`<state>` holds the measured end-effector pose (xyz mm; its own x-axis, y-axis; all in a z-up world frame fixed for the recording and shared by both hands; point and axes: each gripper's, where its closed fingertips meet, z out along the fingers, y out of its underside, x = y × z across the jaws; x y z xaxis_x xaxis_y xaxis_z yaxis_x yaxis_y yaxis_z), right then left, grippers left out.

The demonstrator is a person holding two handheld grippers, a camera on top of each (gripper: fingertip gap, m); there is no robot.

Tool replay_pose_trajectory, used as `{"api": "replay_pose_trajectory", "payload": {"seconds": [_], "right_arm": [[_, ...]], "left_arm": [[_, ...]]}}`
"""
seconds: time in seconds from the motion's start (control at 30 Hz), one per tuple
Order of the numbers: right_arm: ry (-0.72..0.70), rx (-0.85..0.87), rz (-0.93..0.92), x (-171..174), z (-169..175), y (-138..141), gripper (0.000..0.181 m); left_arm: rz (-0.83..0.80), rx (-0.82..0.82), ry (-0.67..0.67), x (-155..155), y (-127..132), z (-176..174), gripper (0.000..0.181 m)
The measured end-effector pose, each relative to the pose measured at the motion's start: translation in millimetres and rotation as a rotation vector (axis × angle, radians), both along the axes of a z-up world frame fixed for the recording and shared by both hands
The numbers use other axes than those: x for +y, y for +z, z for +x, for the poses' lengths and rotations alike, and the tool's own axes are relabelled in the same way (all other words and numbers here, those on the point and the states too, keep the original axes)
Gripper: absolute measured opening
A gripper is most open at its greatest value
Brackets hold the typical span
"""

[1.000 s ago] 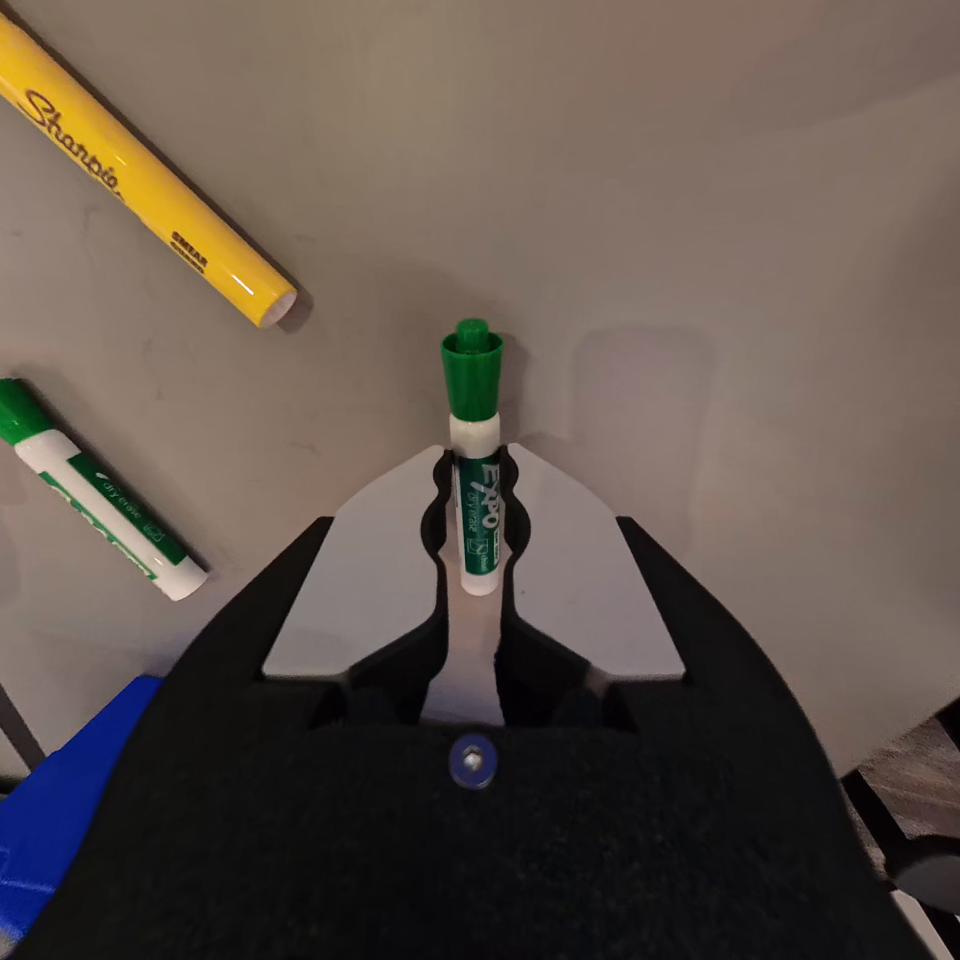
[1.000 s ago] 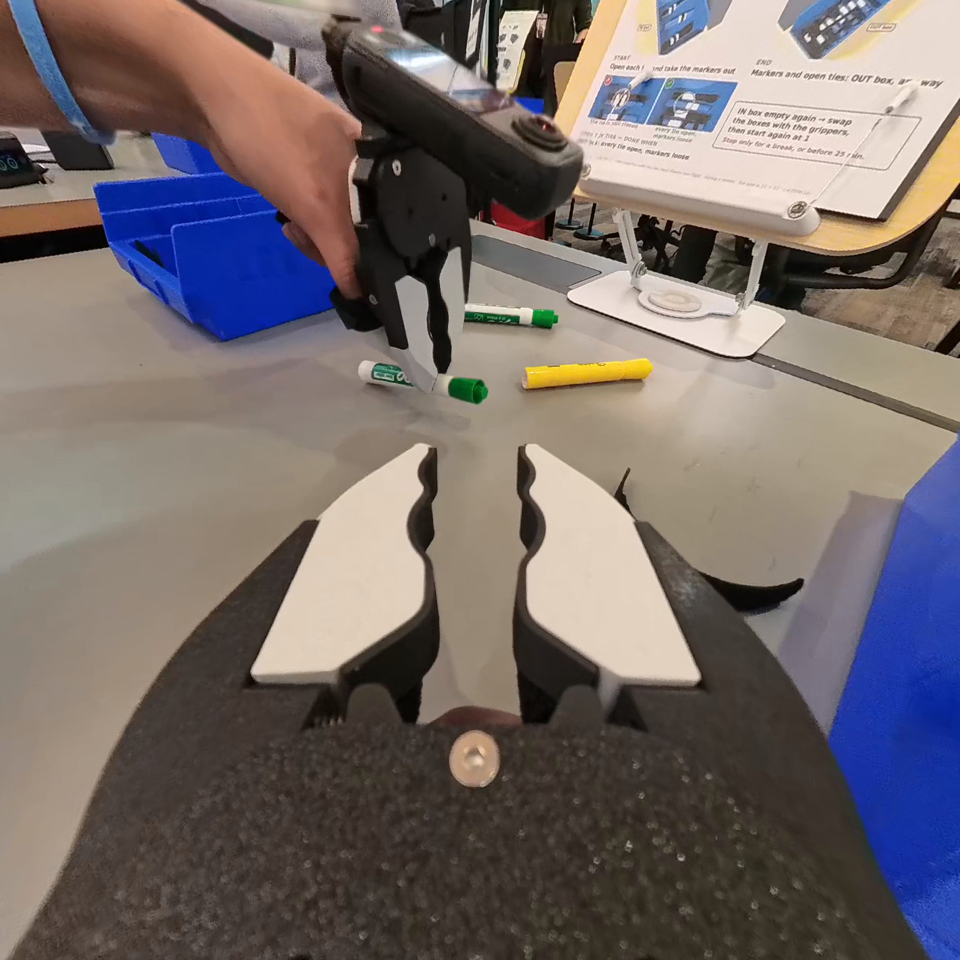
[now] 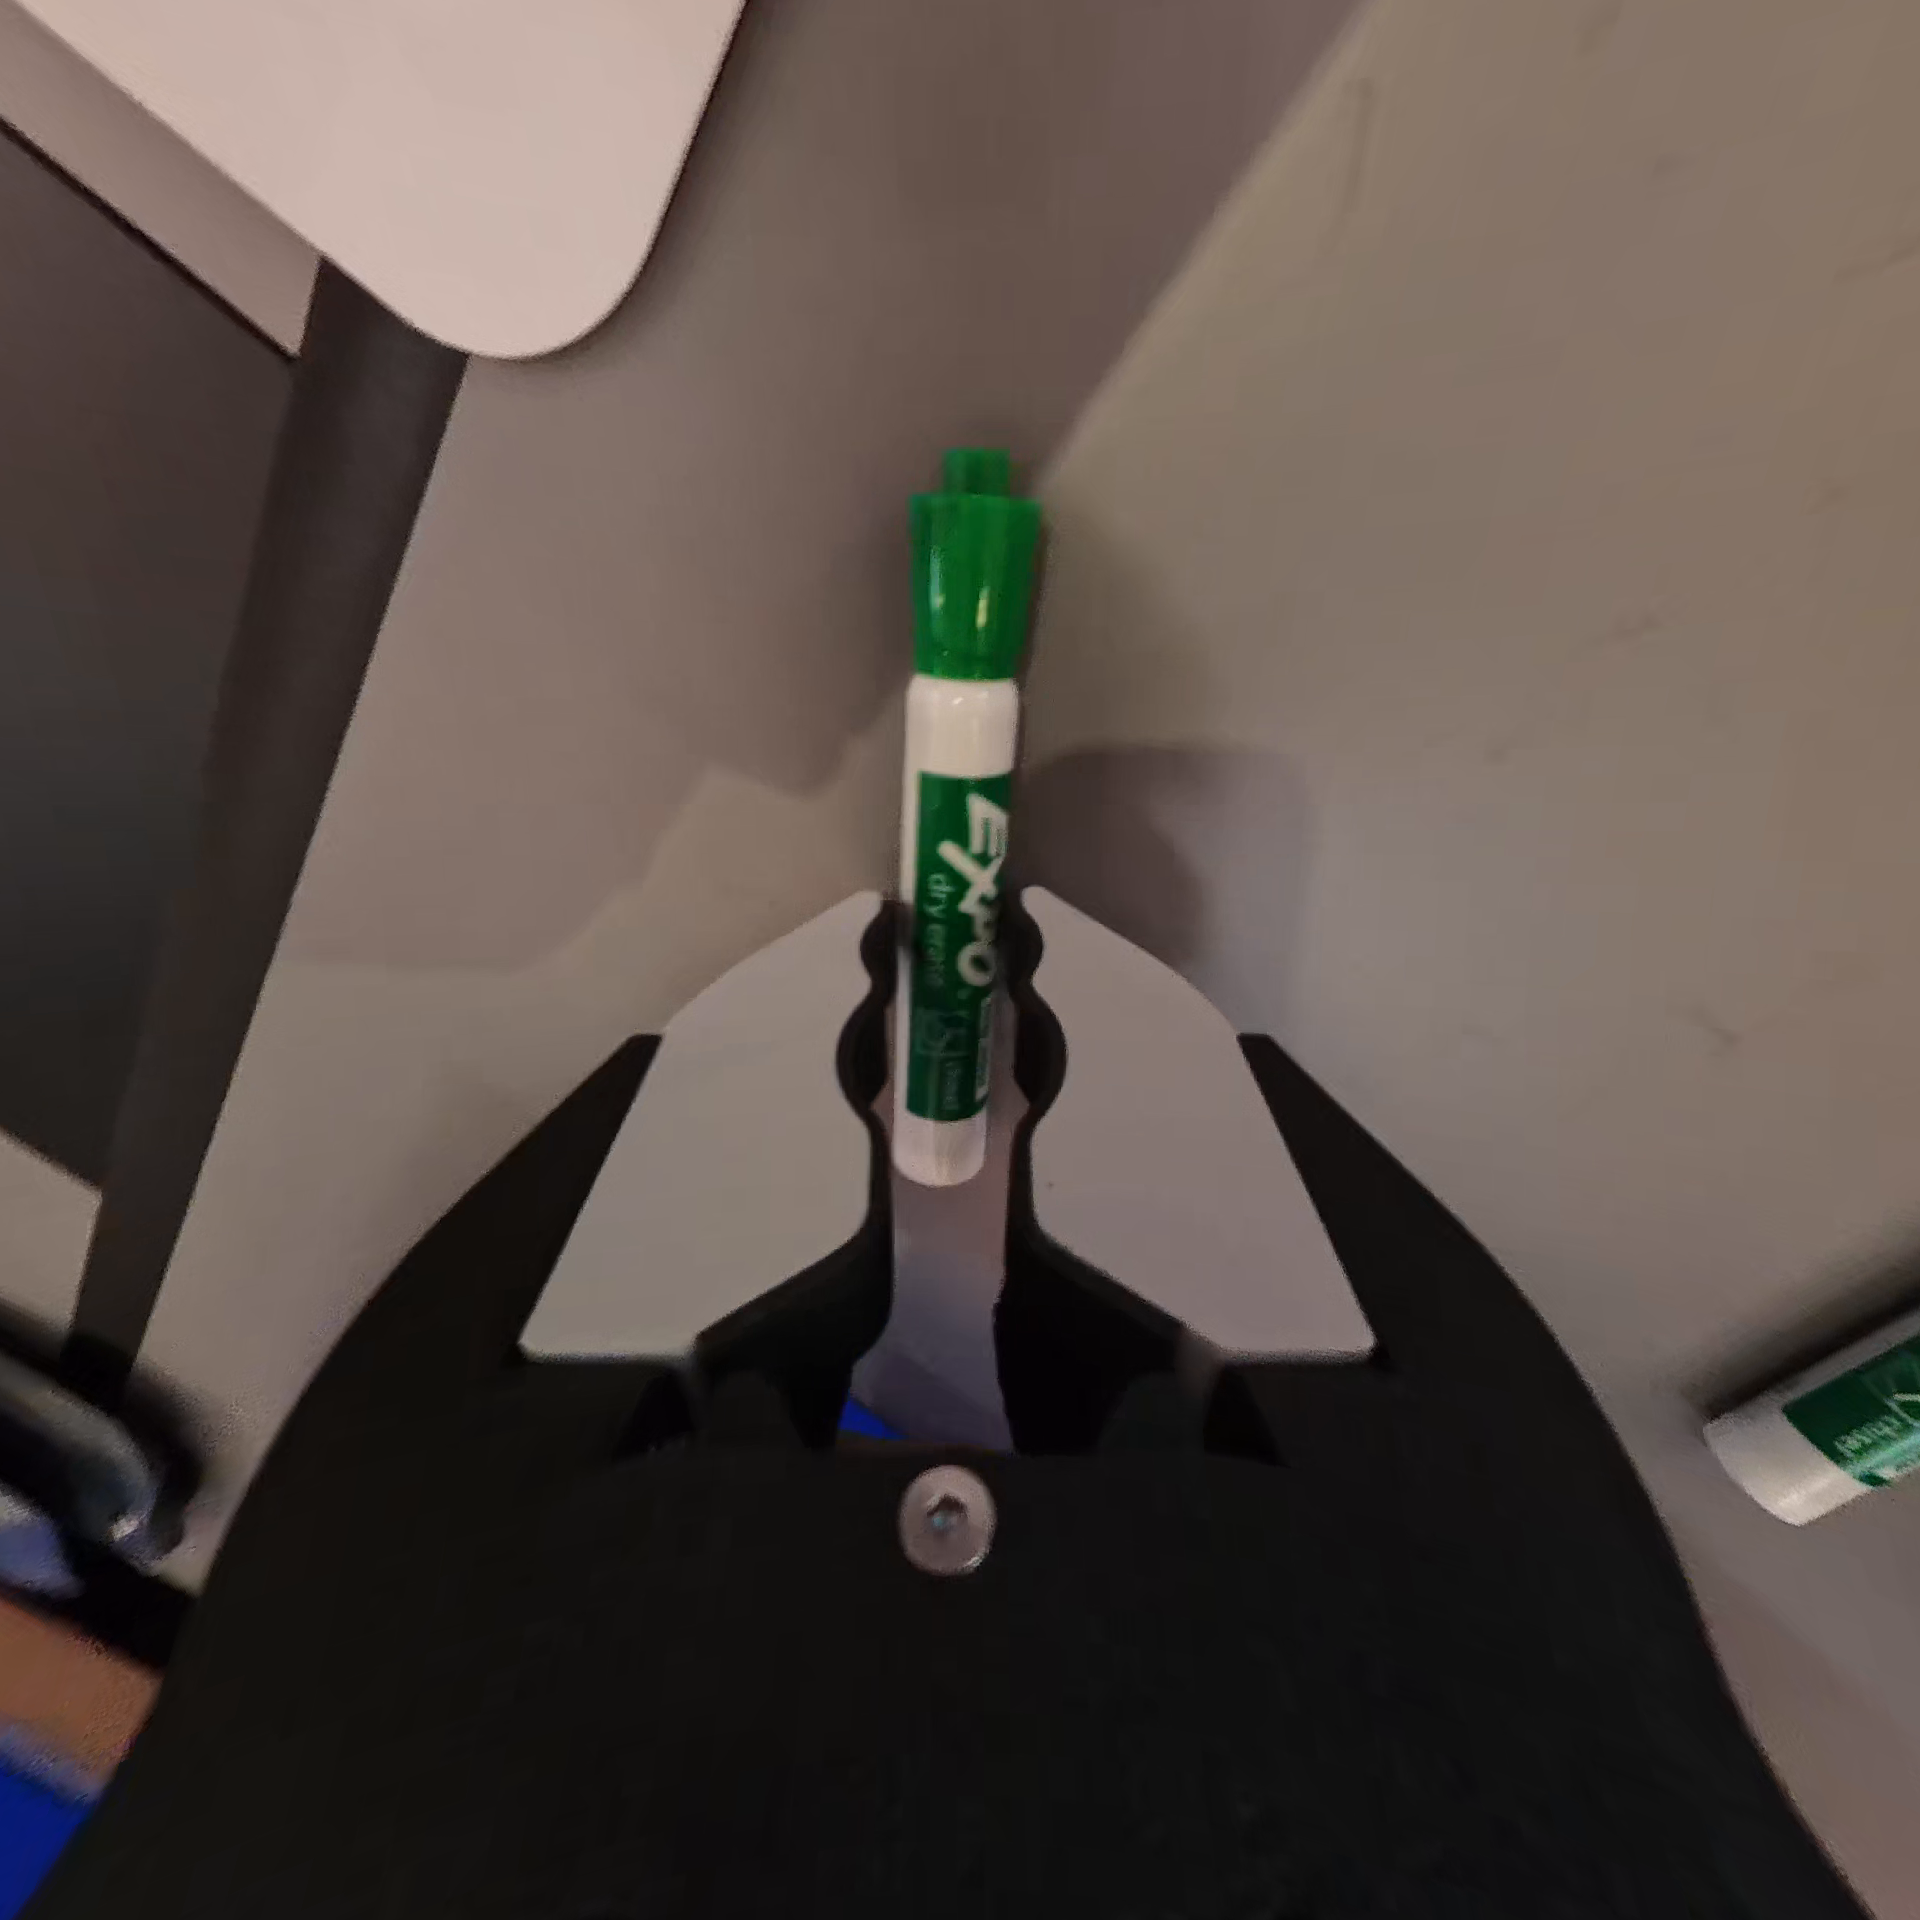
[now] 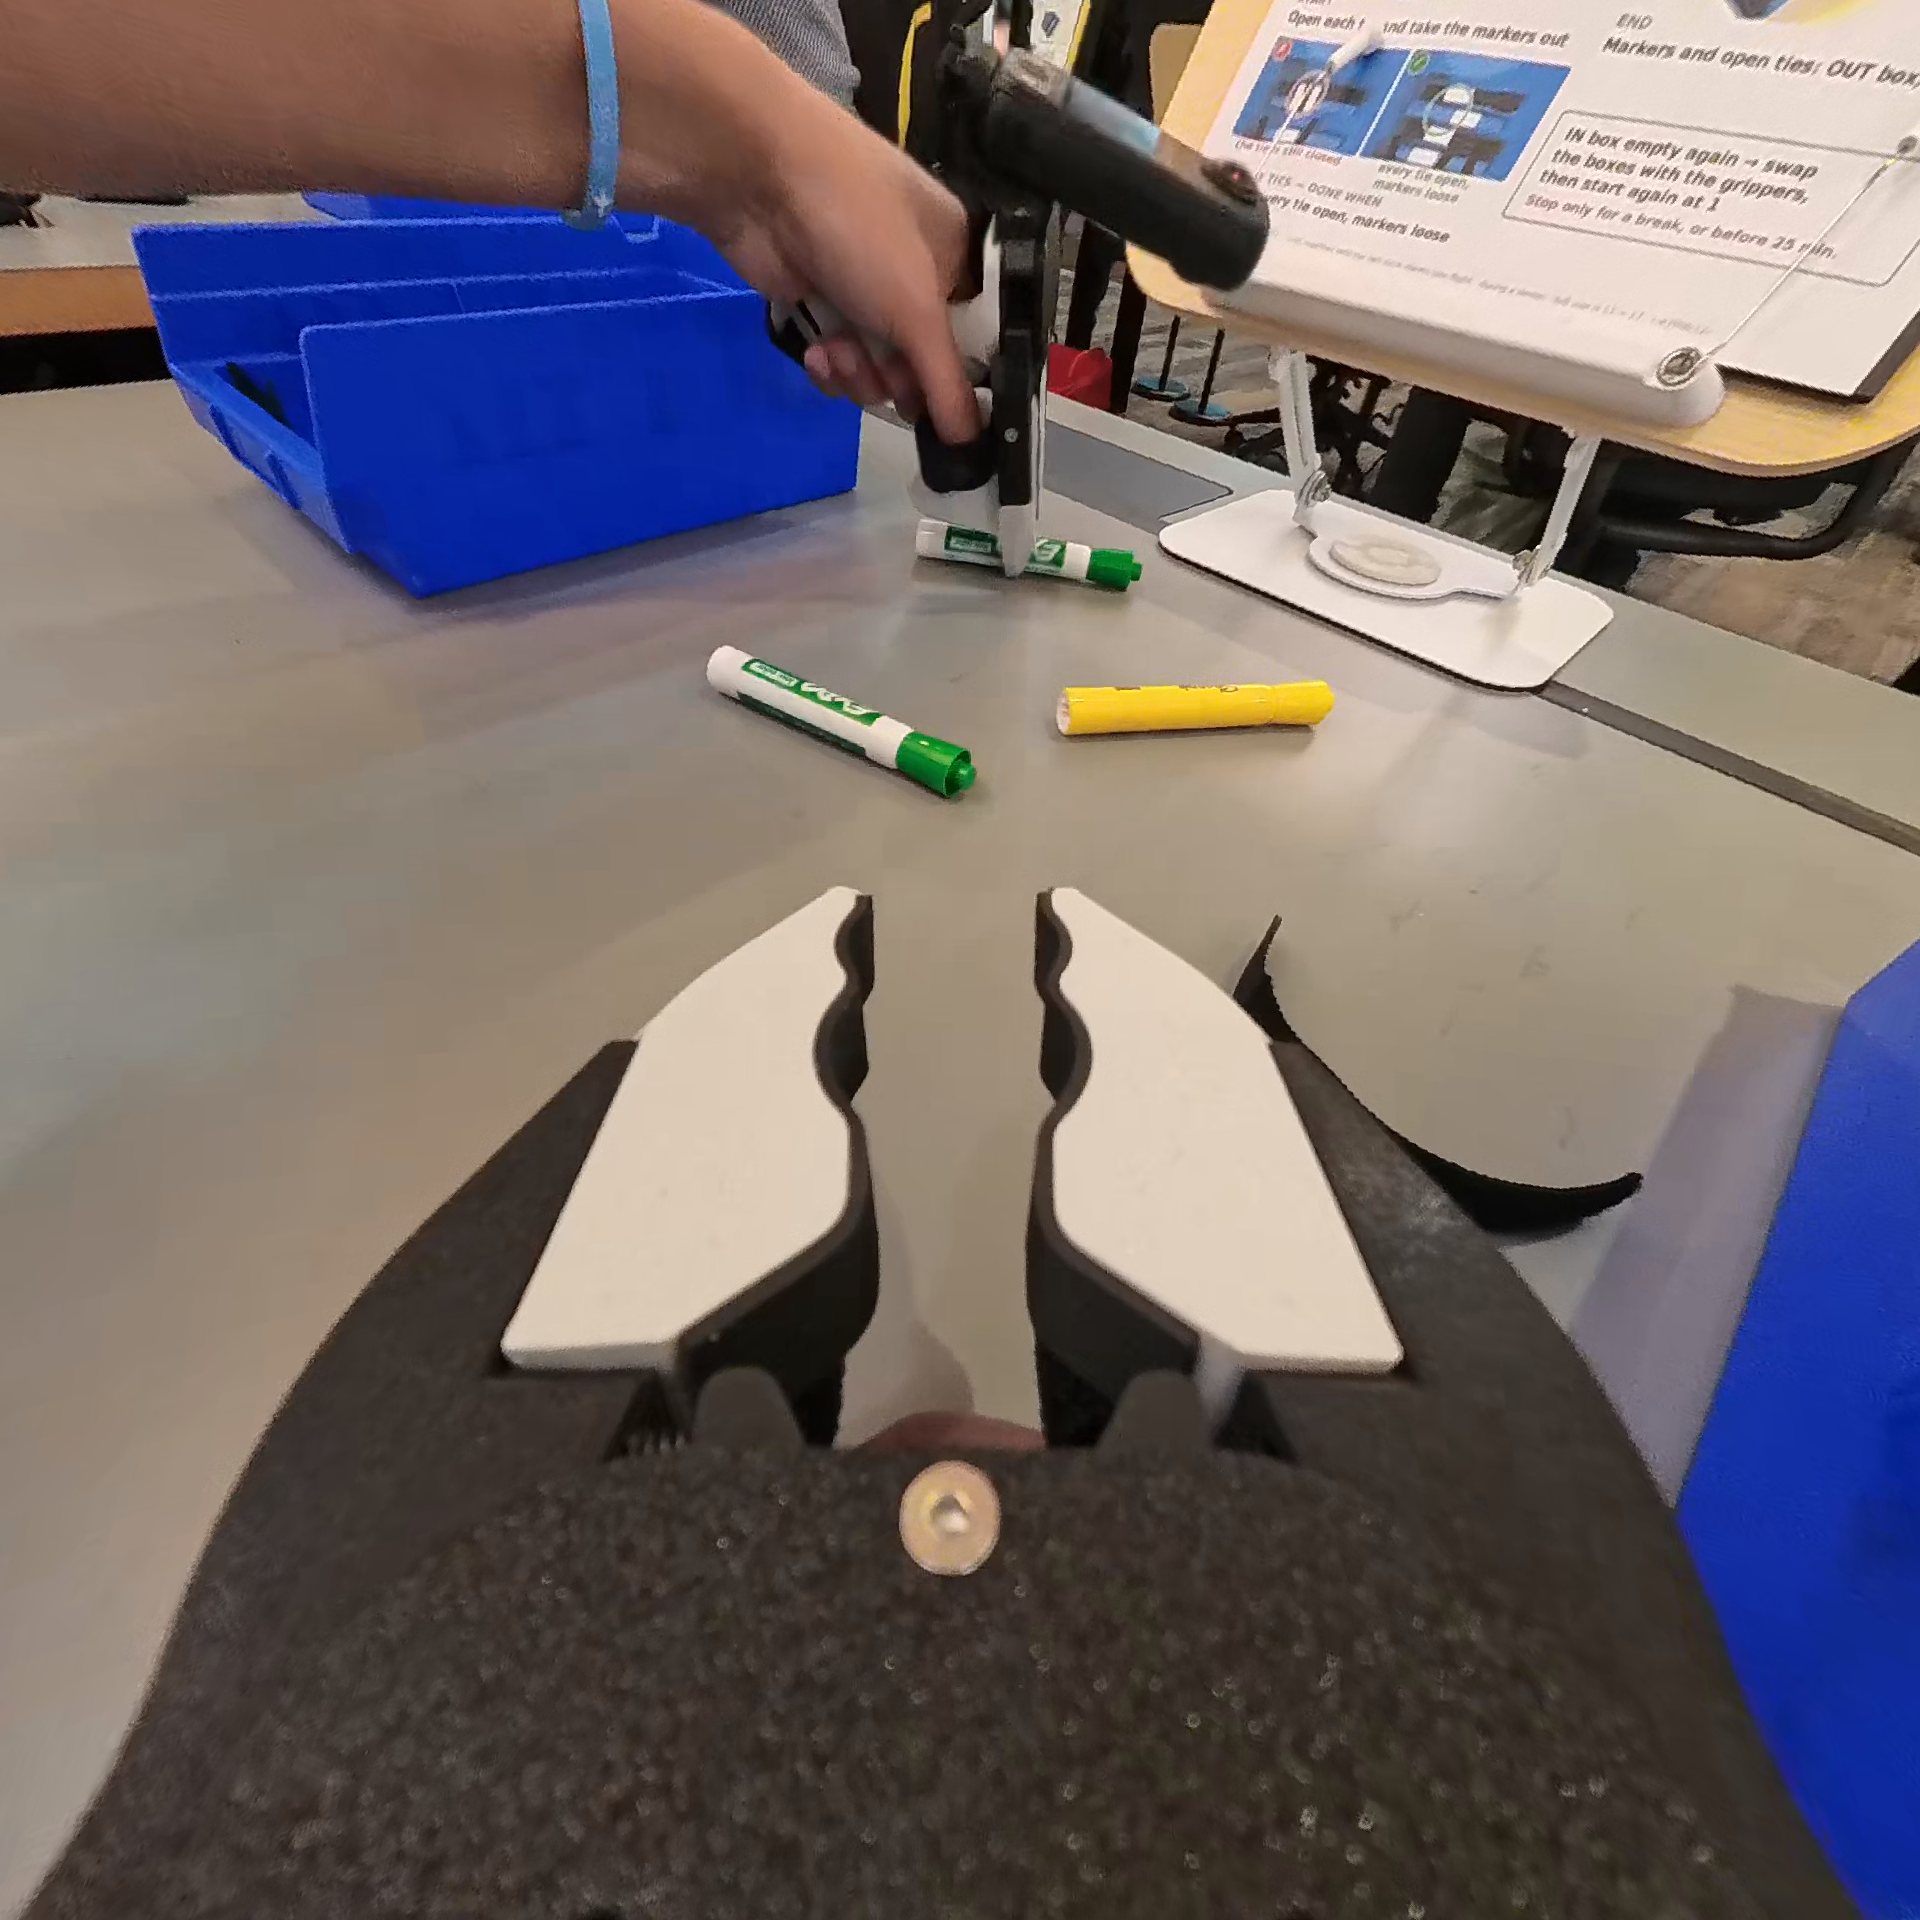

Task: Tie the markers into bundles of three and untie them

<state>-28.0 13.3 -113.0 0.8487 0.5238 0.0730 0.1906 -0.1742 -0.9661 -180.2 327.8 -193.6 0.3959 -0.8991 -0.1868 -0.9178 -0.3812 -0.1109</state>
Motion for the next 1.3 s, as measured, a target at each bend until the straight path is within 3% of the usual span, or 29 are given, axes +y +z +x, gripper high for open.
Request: {"api": "replay_pose_trajectory", "payload": {"seconds": [0.13, 0.27, 0.47, 0.6, 0.83, 1.03, 1.3], "right_arm": [[0.004, 0.019, -0.003, 1.0, -0.6, 0.7, 0.029], [0.014, 0.022, -0.002, 0.9, -5.1, 1.8, 0.029], [0.023, 0.011, -0.003, -0.2, -9.6, 0.6, 0.029], [0.017, 0.006, 0.003, -1.1, -8.5, 2.0, 0.029], [0.012, 0.011, 0.001, -0.5, -6.4, 2.1, 0.029], [0.012, -0.006, 0.009, -2.1, -7.2, 3.1, 0.029], [0.003, 0.005, 0.008, -1.8, -2.1, 4.0, 0.029]], "left_arm": [[-0.040, -0.005, -0.035, -12.8, 1.4, -0.5, 0.018], [-0.029, -0.035, -0.117, -40.3, 22.7, 1.9, 0.018], [-0.020, -0.131, -0.272, -116.3, 67.6, 14.7, 0.017], [-0.022, -0.118, -0.336, -167.7, 77.0, 15.7, 0.017], [0.010, 0.021, -0.375, -216.6, 51.1, 12.7, 0.018], [0.015, 0.100, -0.382, -225.1, 21.0, 14.5, 0.018], [0.047, 0.121, -0.378, -224.2, 8.3, 17.7, 0.018]]}}
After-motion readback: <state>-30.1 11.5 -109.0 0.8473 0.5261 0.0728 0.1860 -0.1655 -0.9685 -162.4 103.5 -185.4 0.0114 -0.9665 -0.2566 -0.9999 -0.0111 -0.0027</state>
